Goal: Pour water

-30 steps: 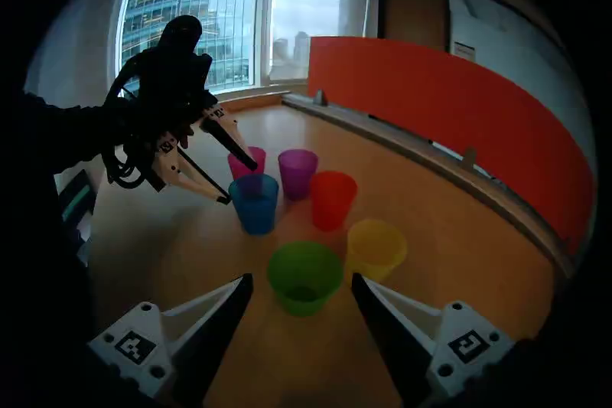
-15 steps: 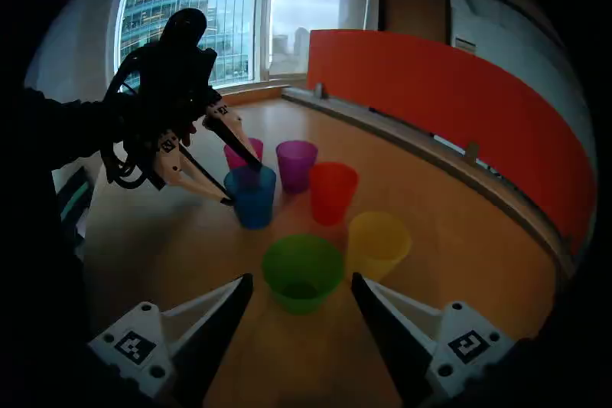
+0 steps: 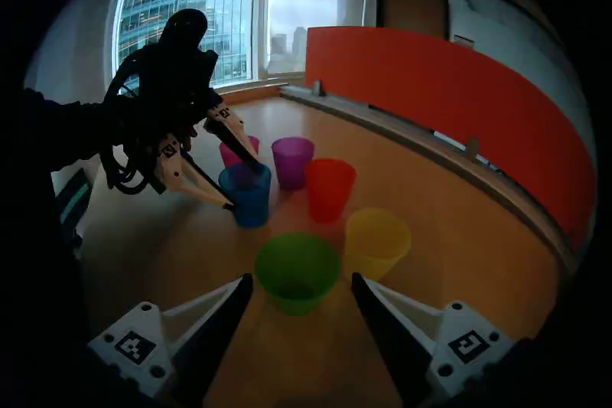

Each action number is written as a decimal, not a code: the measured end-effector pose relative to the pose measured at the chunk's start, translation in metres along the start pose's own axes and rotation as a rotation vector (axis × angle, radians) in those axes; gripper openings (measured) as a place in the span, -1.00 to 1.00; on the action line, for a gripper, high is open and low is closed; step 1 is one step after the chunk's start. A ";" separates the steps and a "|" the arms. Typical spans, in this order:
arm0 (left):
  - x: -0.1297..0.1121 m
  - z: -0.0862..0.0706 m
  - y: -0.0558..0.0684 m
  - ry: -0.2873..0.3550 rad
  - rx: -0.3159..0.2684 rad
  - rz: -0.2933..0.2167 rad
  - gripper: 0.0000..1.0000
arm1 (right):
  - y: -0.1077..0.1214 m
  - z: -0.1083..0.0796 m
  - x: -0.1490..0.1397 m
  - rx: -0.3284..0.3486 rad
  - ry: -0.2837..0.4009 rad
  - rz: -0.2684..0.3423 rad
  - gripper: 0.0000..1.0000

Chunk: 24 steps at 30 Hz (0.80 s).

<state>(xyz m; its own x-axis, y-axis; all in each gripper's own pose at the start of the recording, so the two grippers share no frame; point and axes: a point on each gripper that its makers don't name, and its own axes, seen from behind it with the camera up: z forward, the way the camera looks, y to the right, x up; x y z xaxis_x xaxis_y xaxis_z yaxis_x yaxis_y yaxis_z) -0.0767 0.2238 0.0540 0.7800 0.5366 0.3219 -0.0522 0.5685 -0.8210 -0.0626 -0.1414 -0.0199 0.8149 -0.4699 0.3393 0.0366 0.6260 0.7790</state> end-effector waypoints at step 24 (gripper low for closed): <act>-0.002 0.004 0.001 -0.014 0.006 0.032 0.76 | -0.001 0.004 0.000 0.002 0.000 0.003 1.00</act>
<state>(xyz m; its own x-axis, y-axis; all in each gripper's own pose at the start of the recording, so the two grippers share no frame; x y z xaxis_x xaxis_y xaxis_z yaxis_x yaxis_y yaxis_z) -0.0804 0.2256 0.0546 0.7693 0.5629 0.3021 -0.0809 0.5549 -0.8280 -0.0646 -0.1444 -0.0182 0.8148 -0.4683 0.3417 0.0329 0.6259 0.7792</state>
